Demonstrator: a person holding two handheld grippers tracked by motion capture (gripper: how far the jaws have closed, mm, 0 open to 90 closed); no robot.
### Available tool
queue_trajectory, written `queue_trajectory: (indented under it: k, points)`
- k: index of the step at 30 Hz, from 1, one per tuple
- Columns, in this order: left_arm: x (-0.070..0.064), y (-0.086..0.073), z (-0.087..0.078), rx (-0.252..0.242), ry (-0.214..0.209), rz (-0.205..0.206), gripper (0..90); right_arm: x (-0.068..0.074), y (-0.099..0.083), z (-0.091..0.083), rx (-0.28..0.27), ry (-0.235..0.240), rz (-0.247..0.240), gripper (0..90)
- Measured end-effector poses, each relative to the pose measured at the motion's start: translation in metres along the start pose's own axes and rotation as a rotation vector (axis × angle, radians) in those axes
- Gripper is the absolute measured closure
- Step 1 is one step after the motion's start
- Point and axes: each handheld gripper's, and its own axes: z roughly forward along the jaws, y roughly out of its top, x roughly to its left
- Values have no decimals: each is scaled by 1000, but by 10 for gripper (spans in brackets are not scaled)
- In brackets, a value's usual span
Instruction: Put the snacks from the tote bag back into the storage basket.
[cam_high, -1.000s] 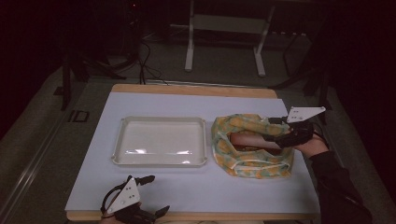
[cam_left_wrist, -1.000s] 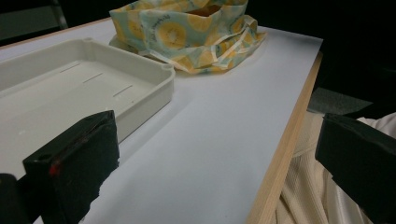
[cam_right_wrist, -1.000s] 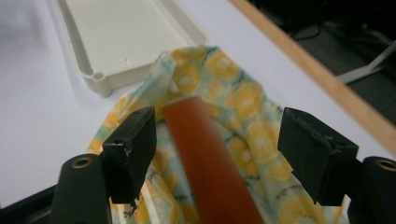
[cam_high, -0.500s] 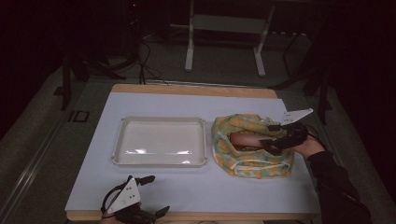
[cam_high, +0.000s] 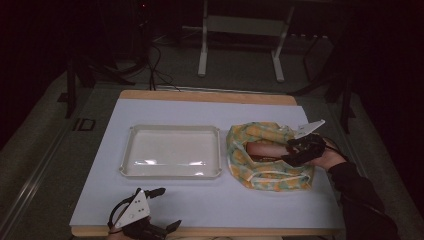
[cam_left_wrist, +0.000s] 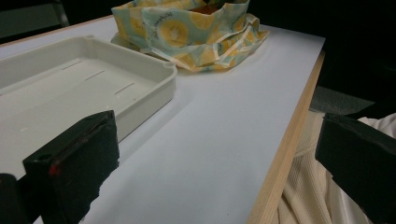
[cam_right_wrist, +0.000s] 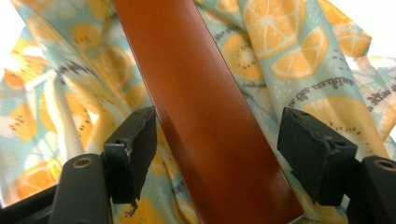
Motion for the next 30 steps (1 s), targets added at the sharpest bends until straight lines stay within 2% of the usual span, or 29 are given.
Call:
queue_trajectory:
  k: [3,7,12,18,22,30]
  points:
    - [0,0,0,-1,3,-4,0,-1,0,3,21,-10,-13,272]
    - [1,-1,-1,-2,8,-7,0,-4,1,10,65,-8,-26,272]
    - [0,0,0,0,8,-7,0,-2,3,14,91,-1,-44,288]
    - [1,-1,-1,-4,9,-12,0,-1,0,14,100,17,-70,358]
    - [1,-1,-1,-3,8,-12,0,1,-1,13,103,13,-120,402]
    - [1,-1,-1,-4,8,-14,0,3,0,10,102,38,-166,427]
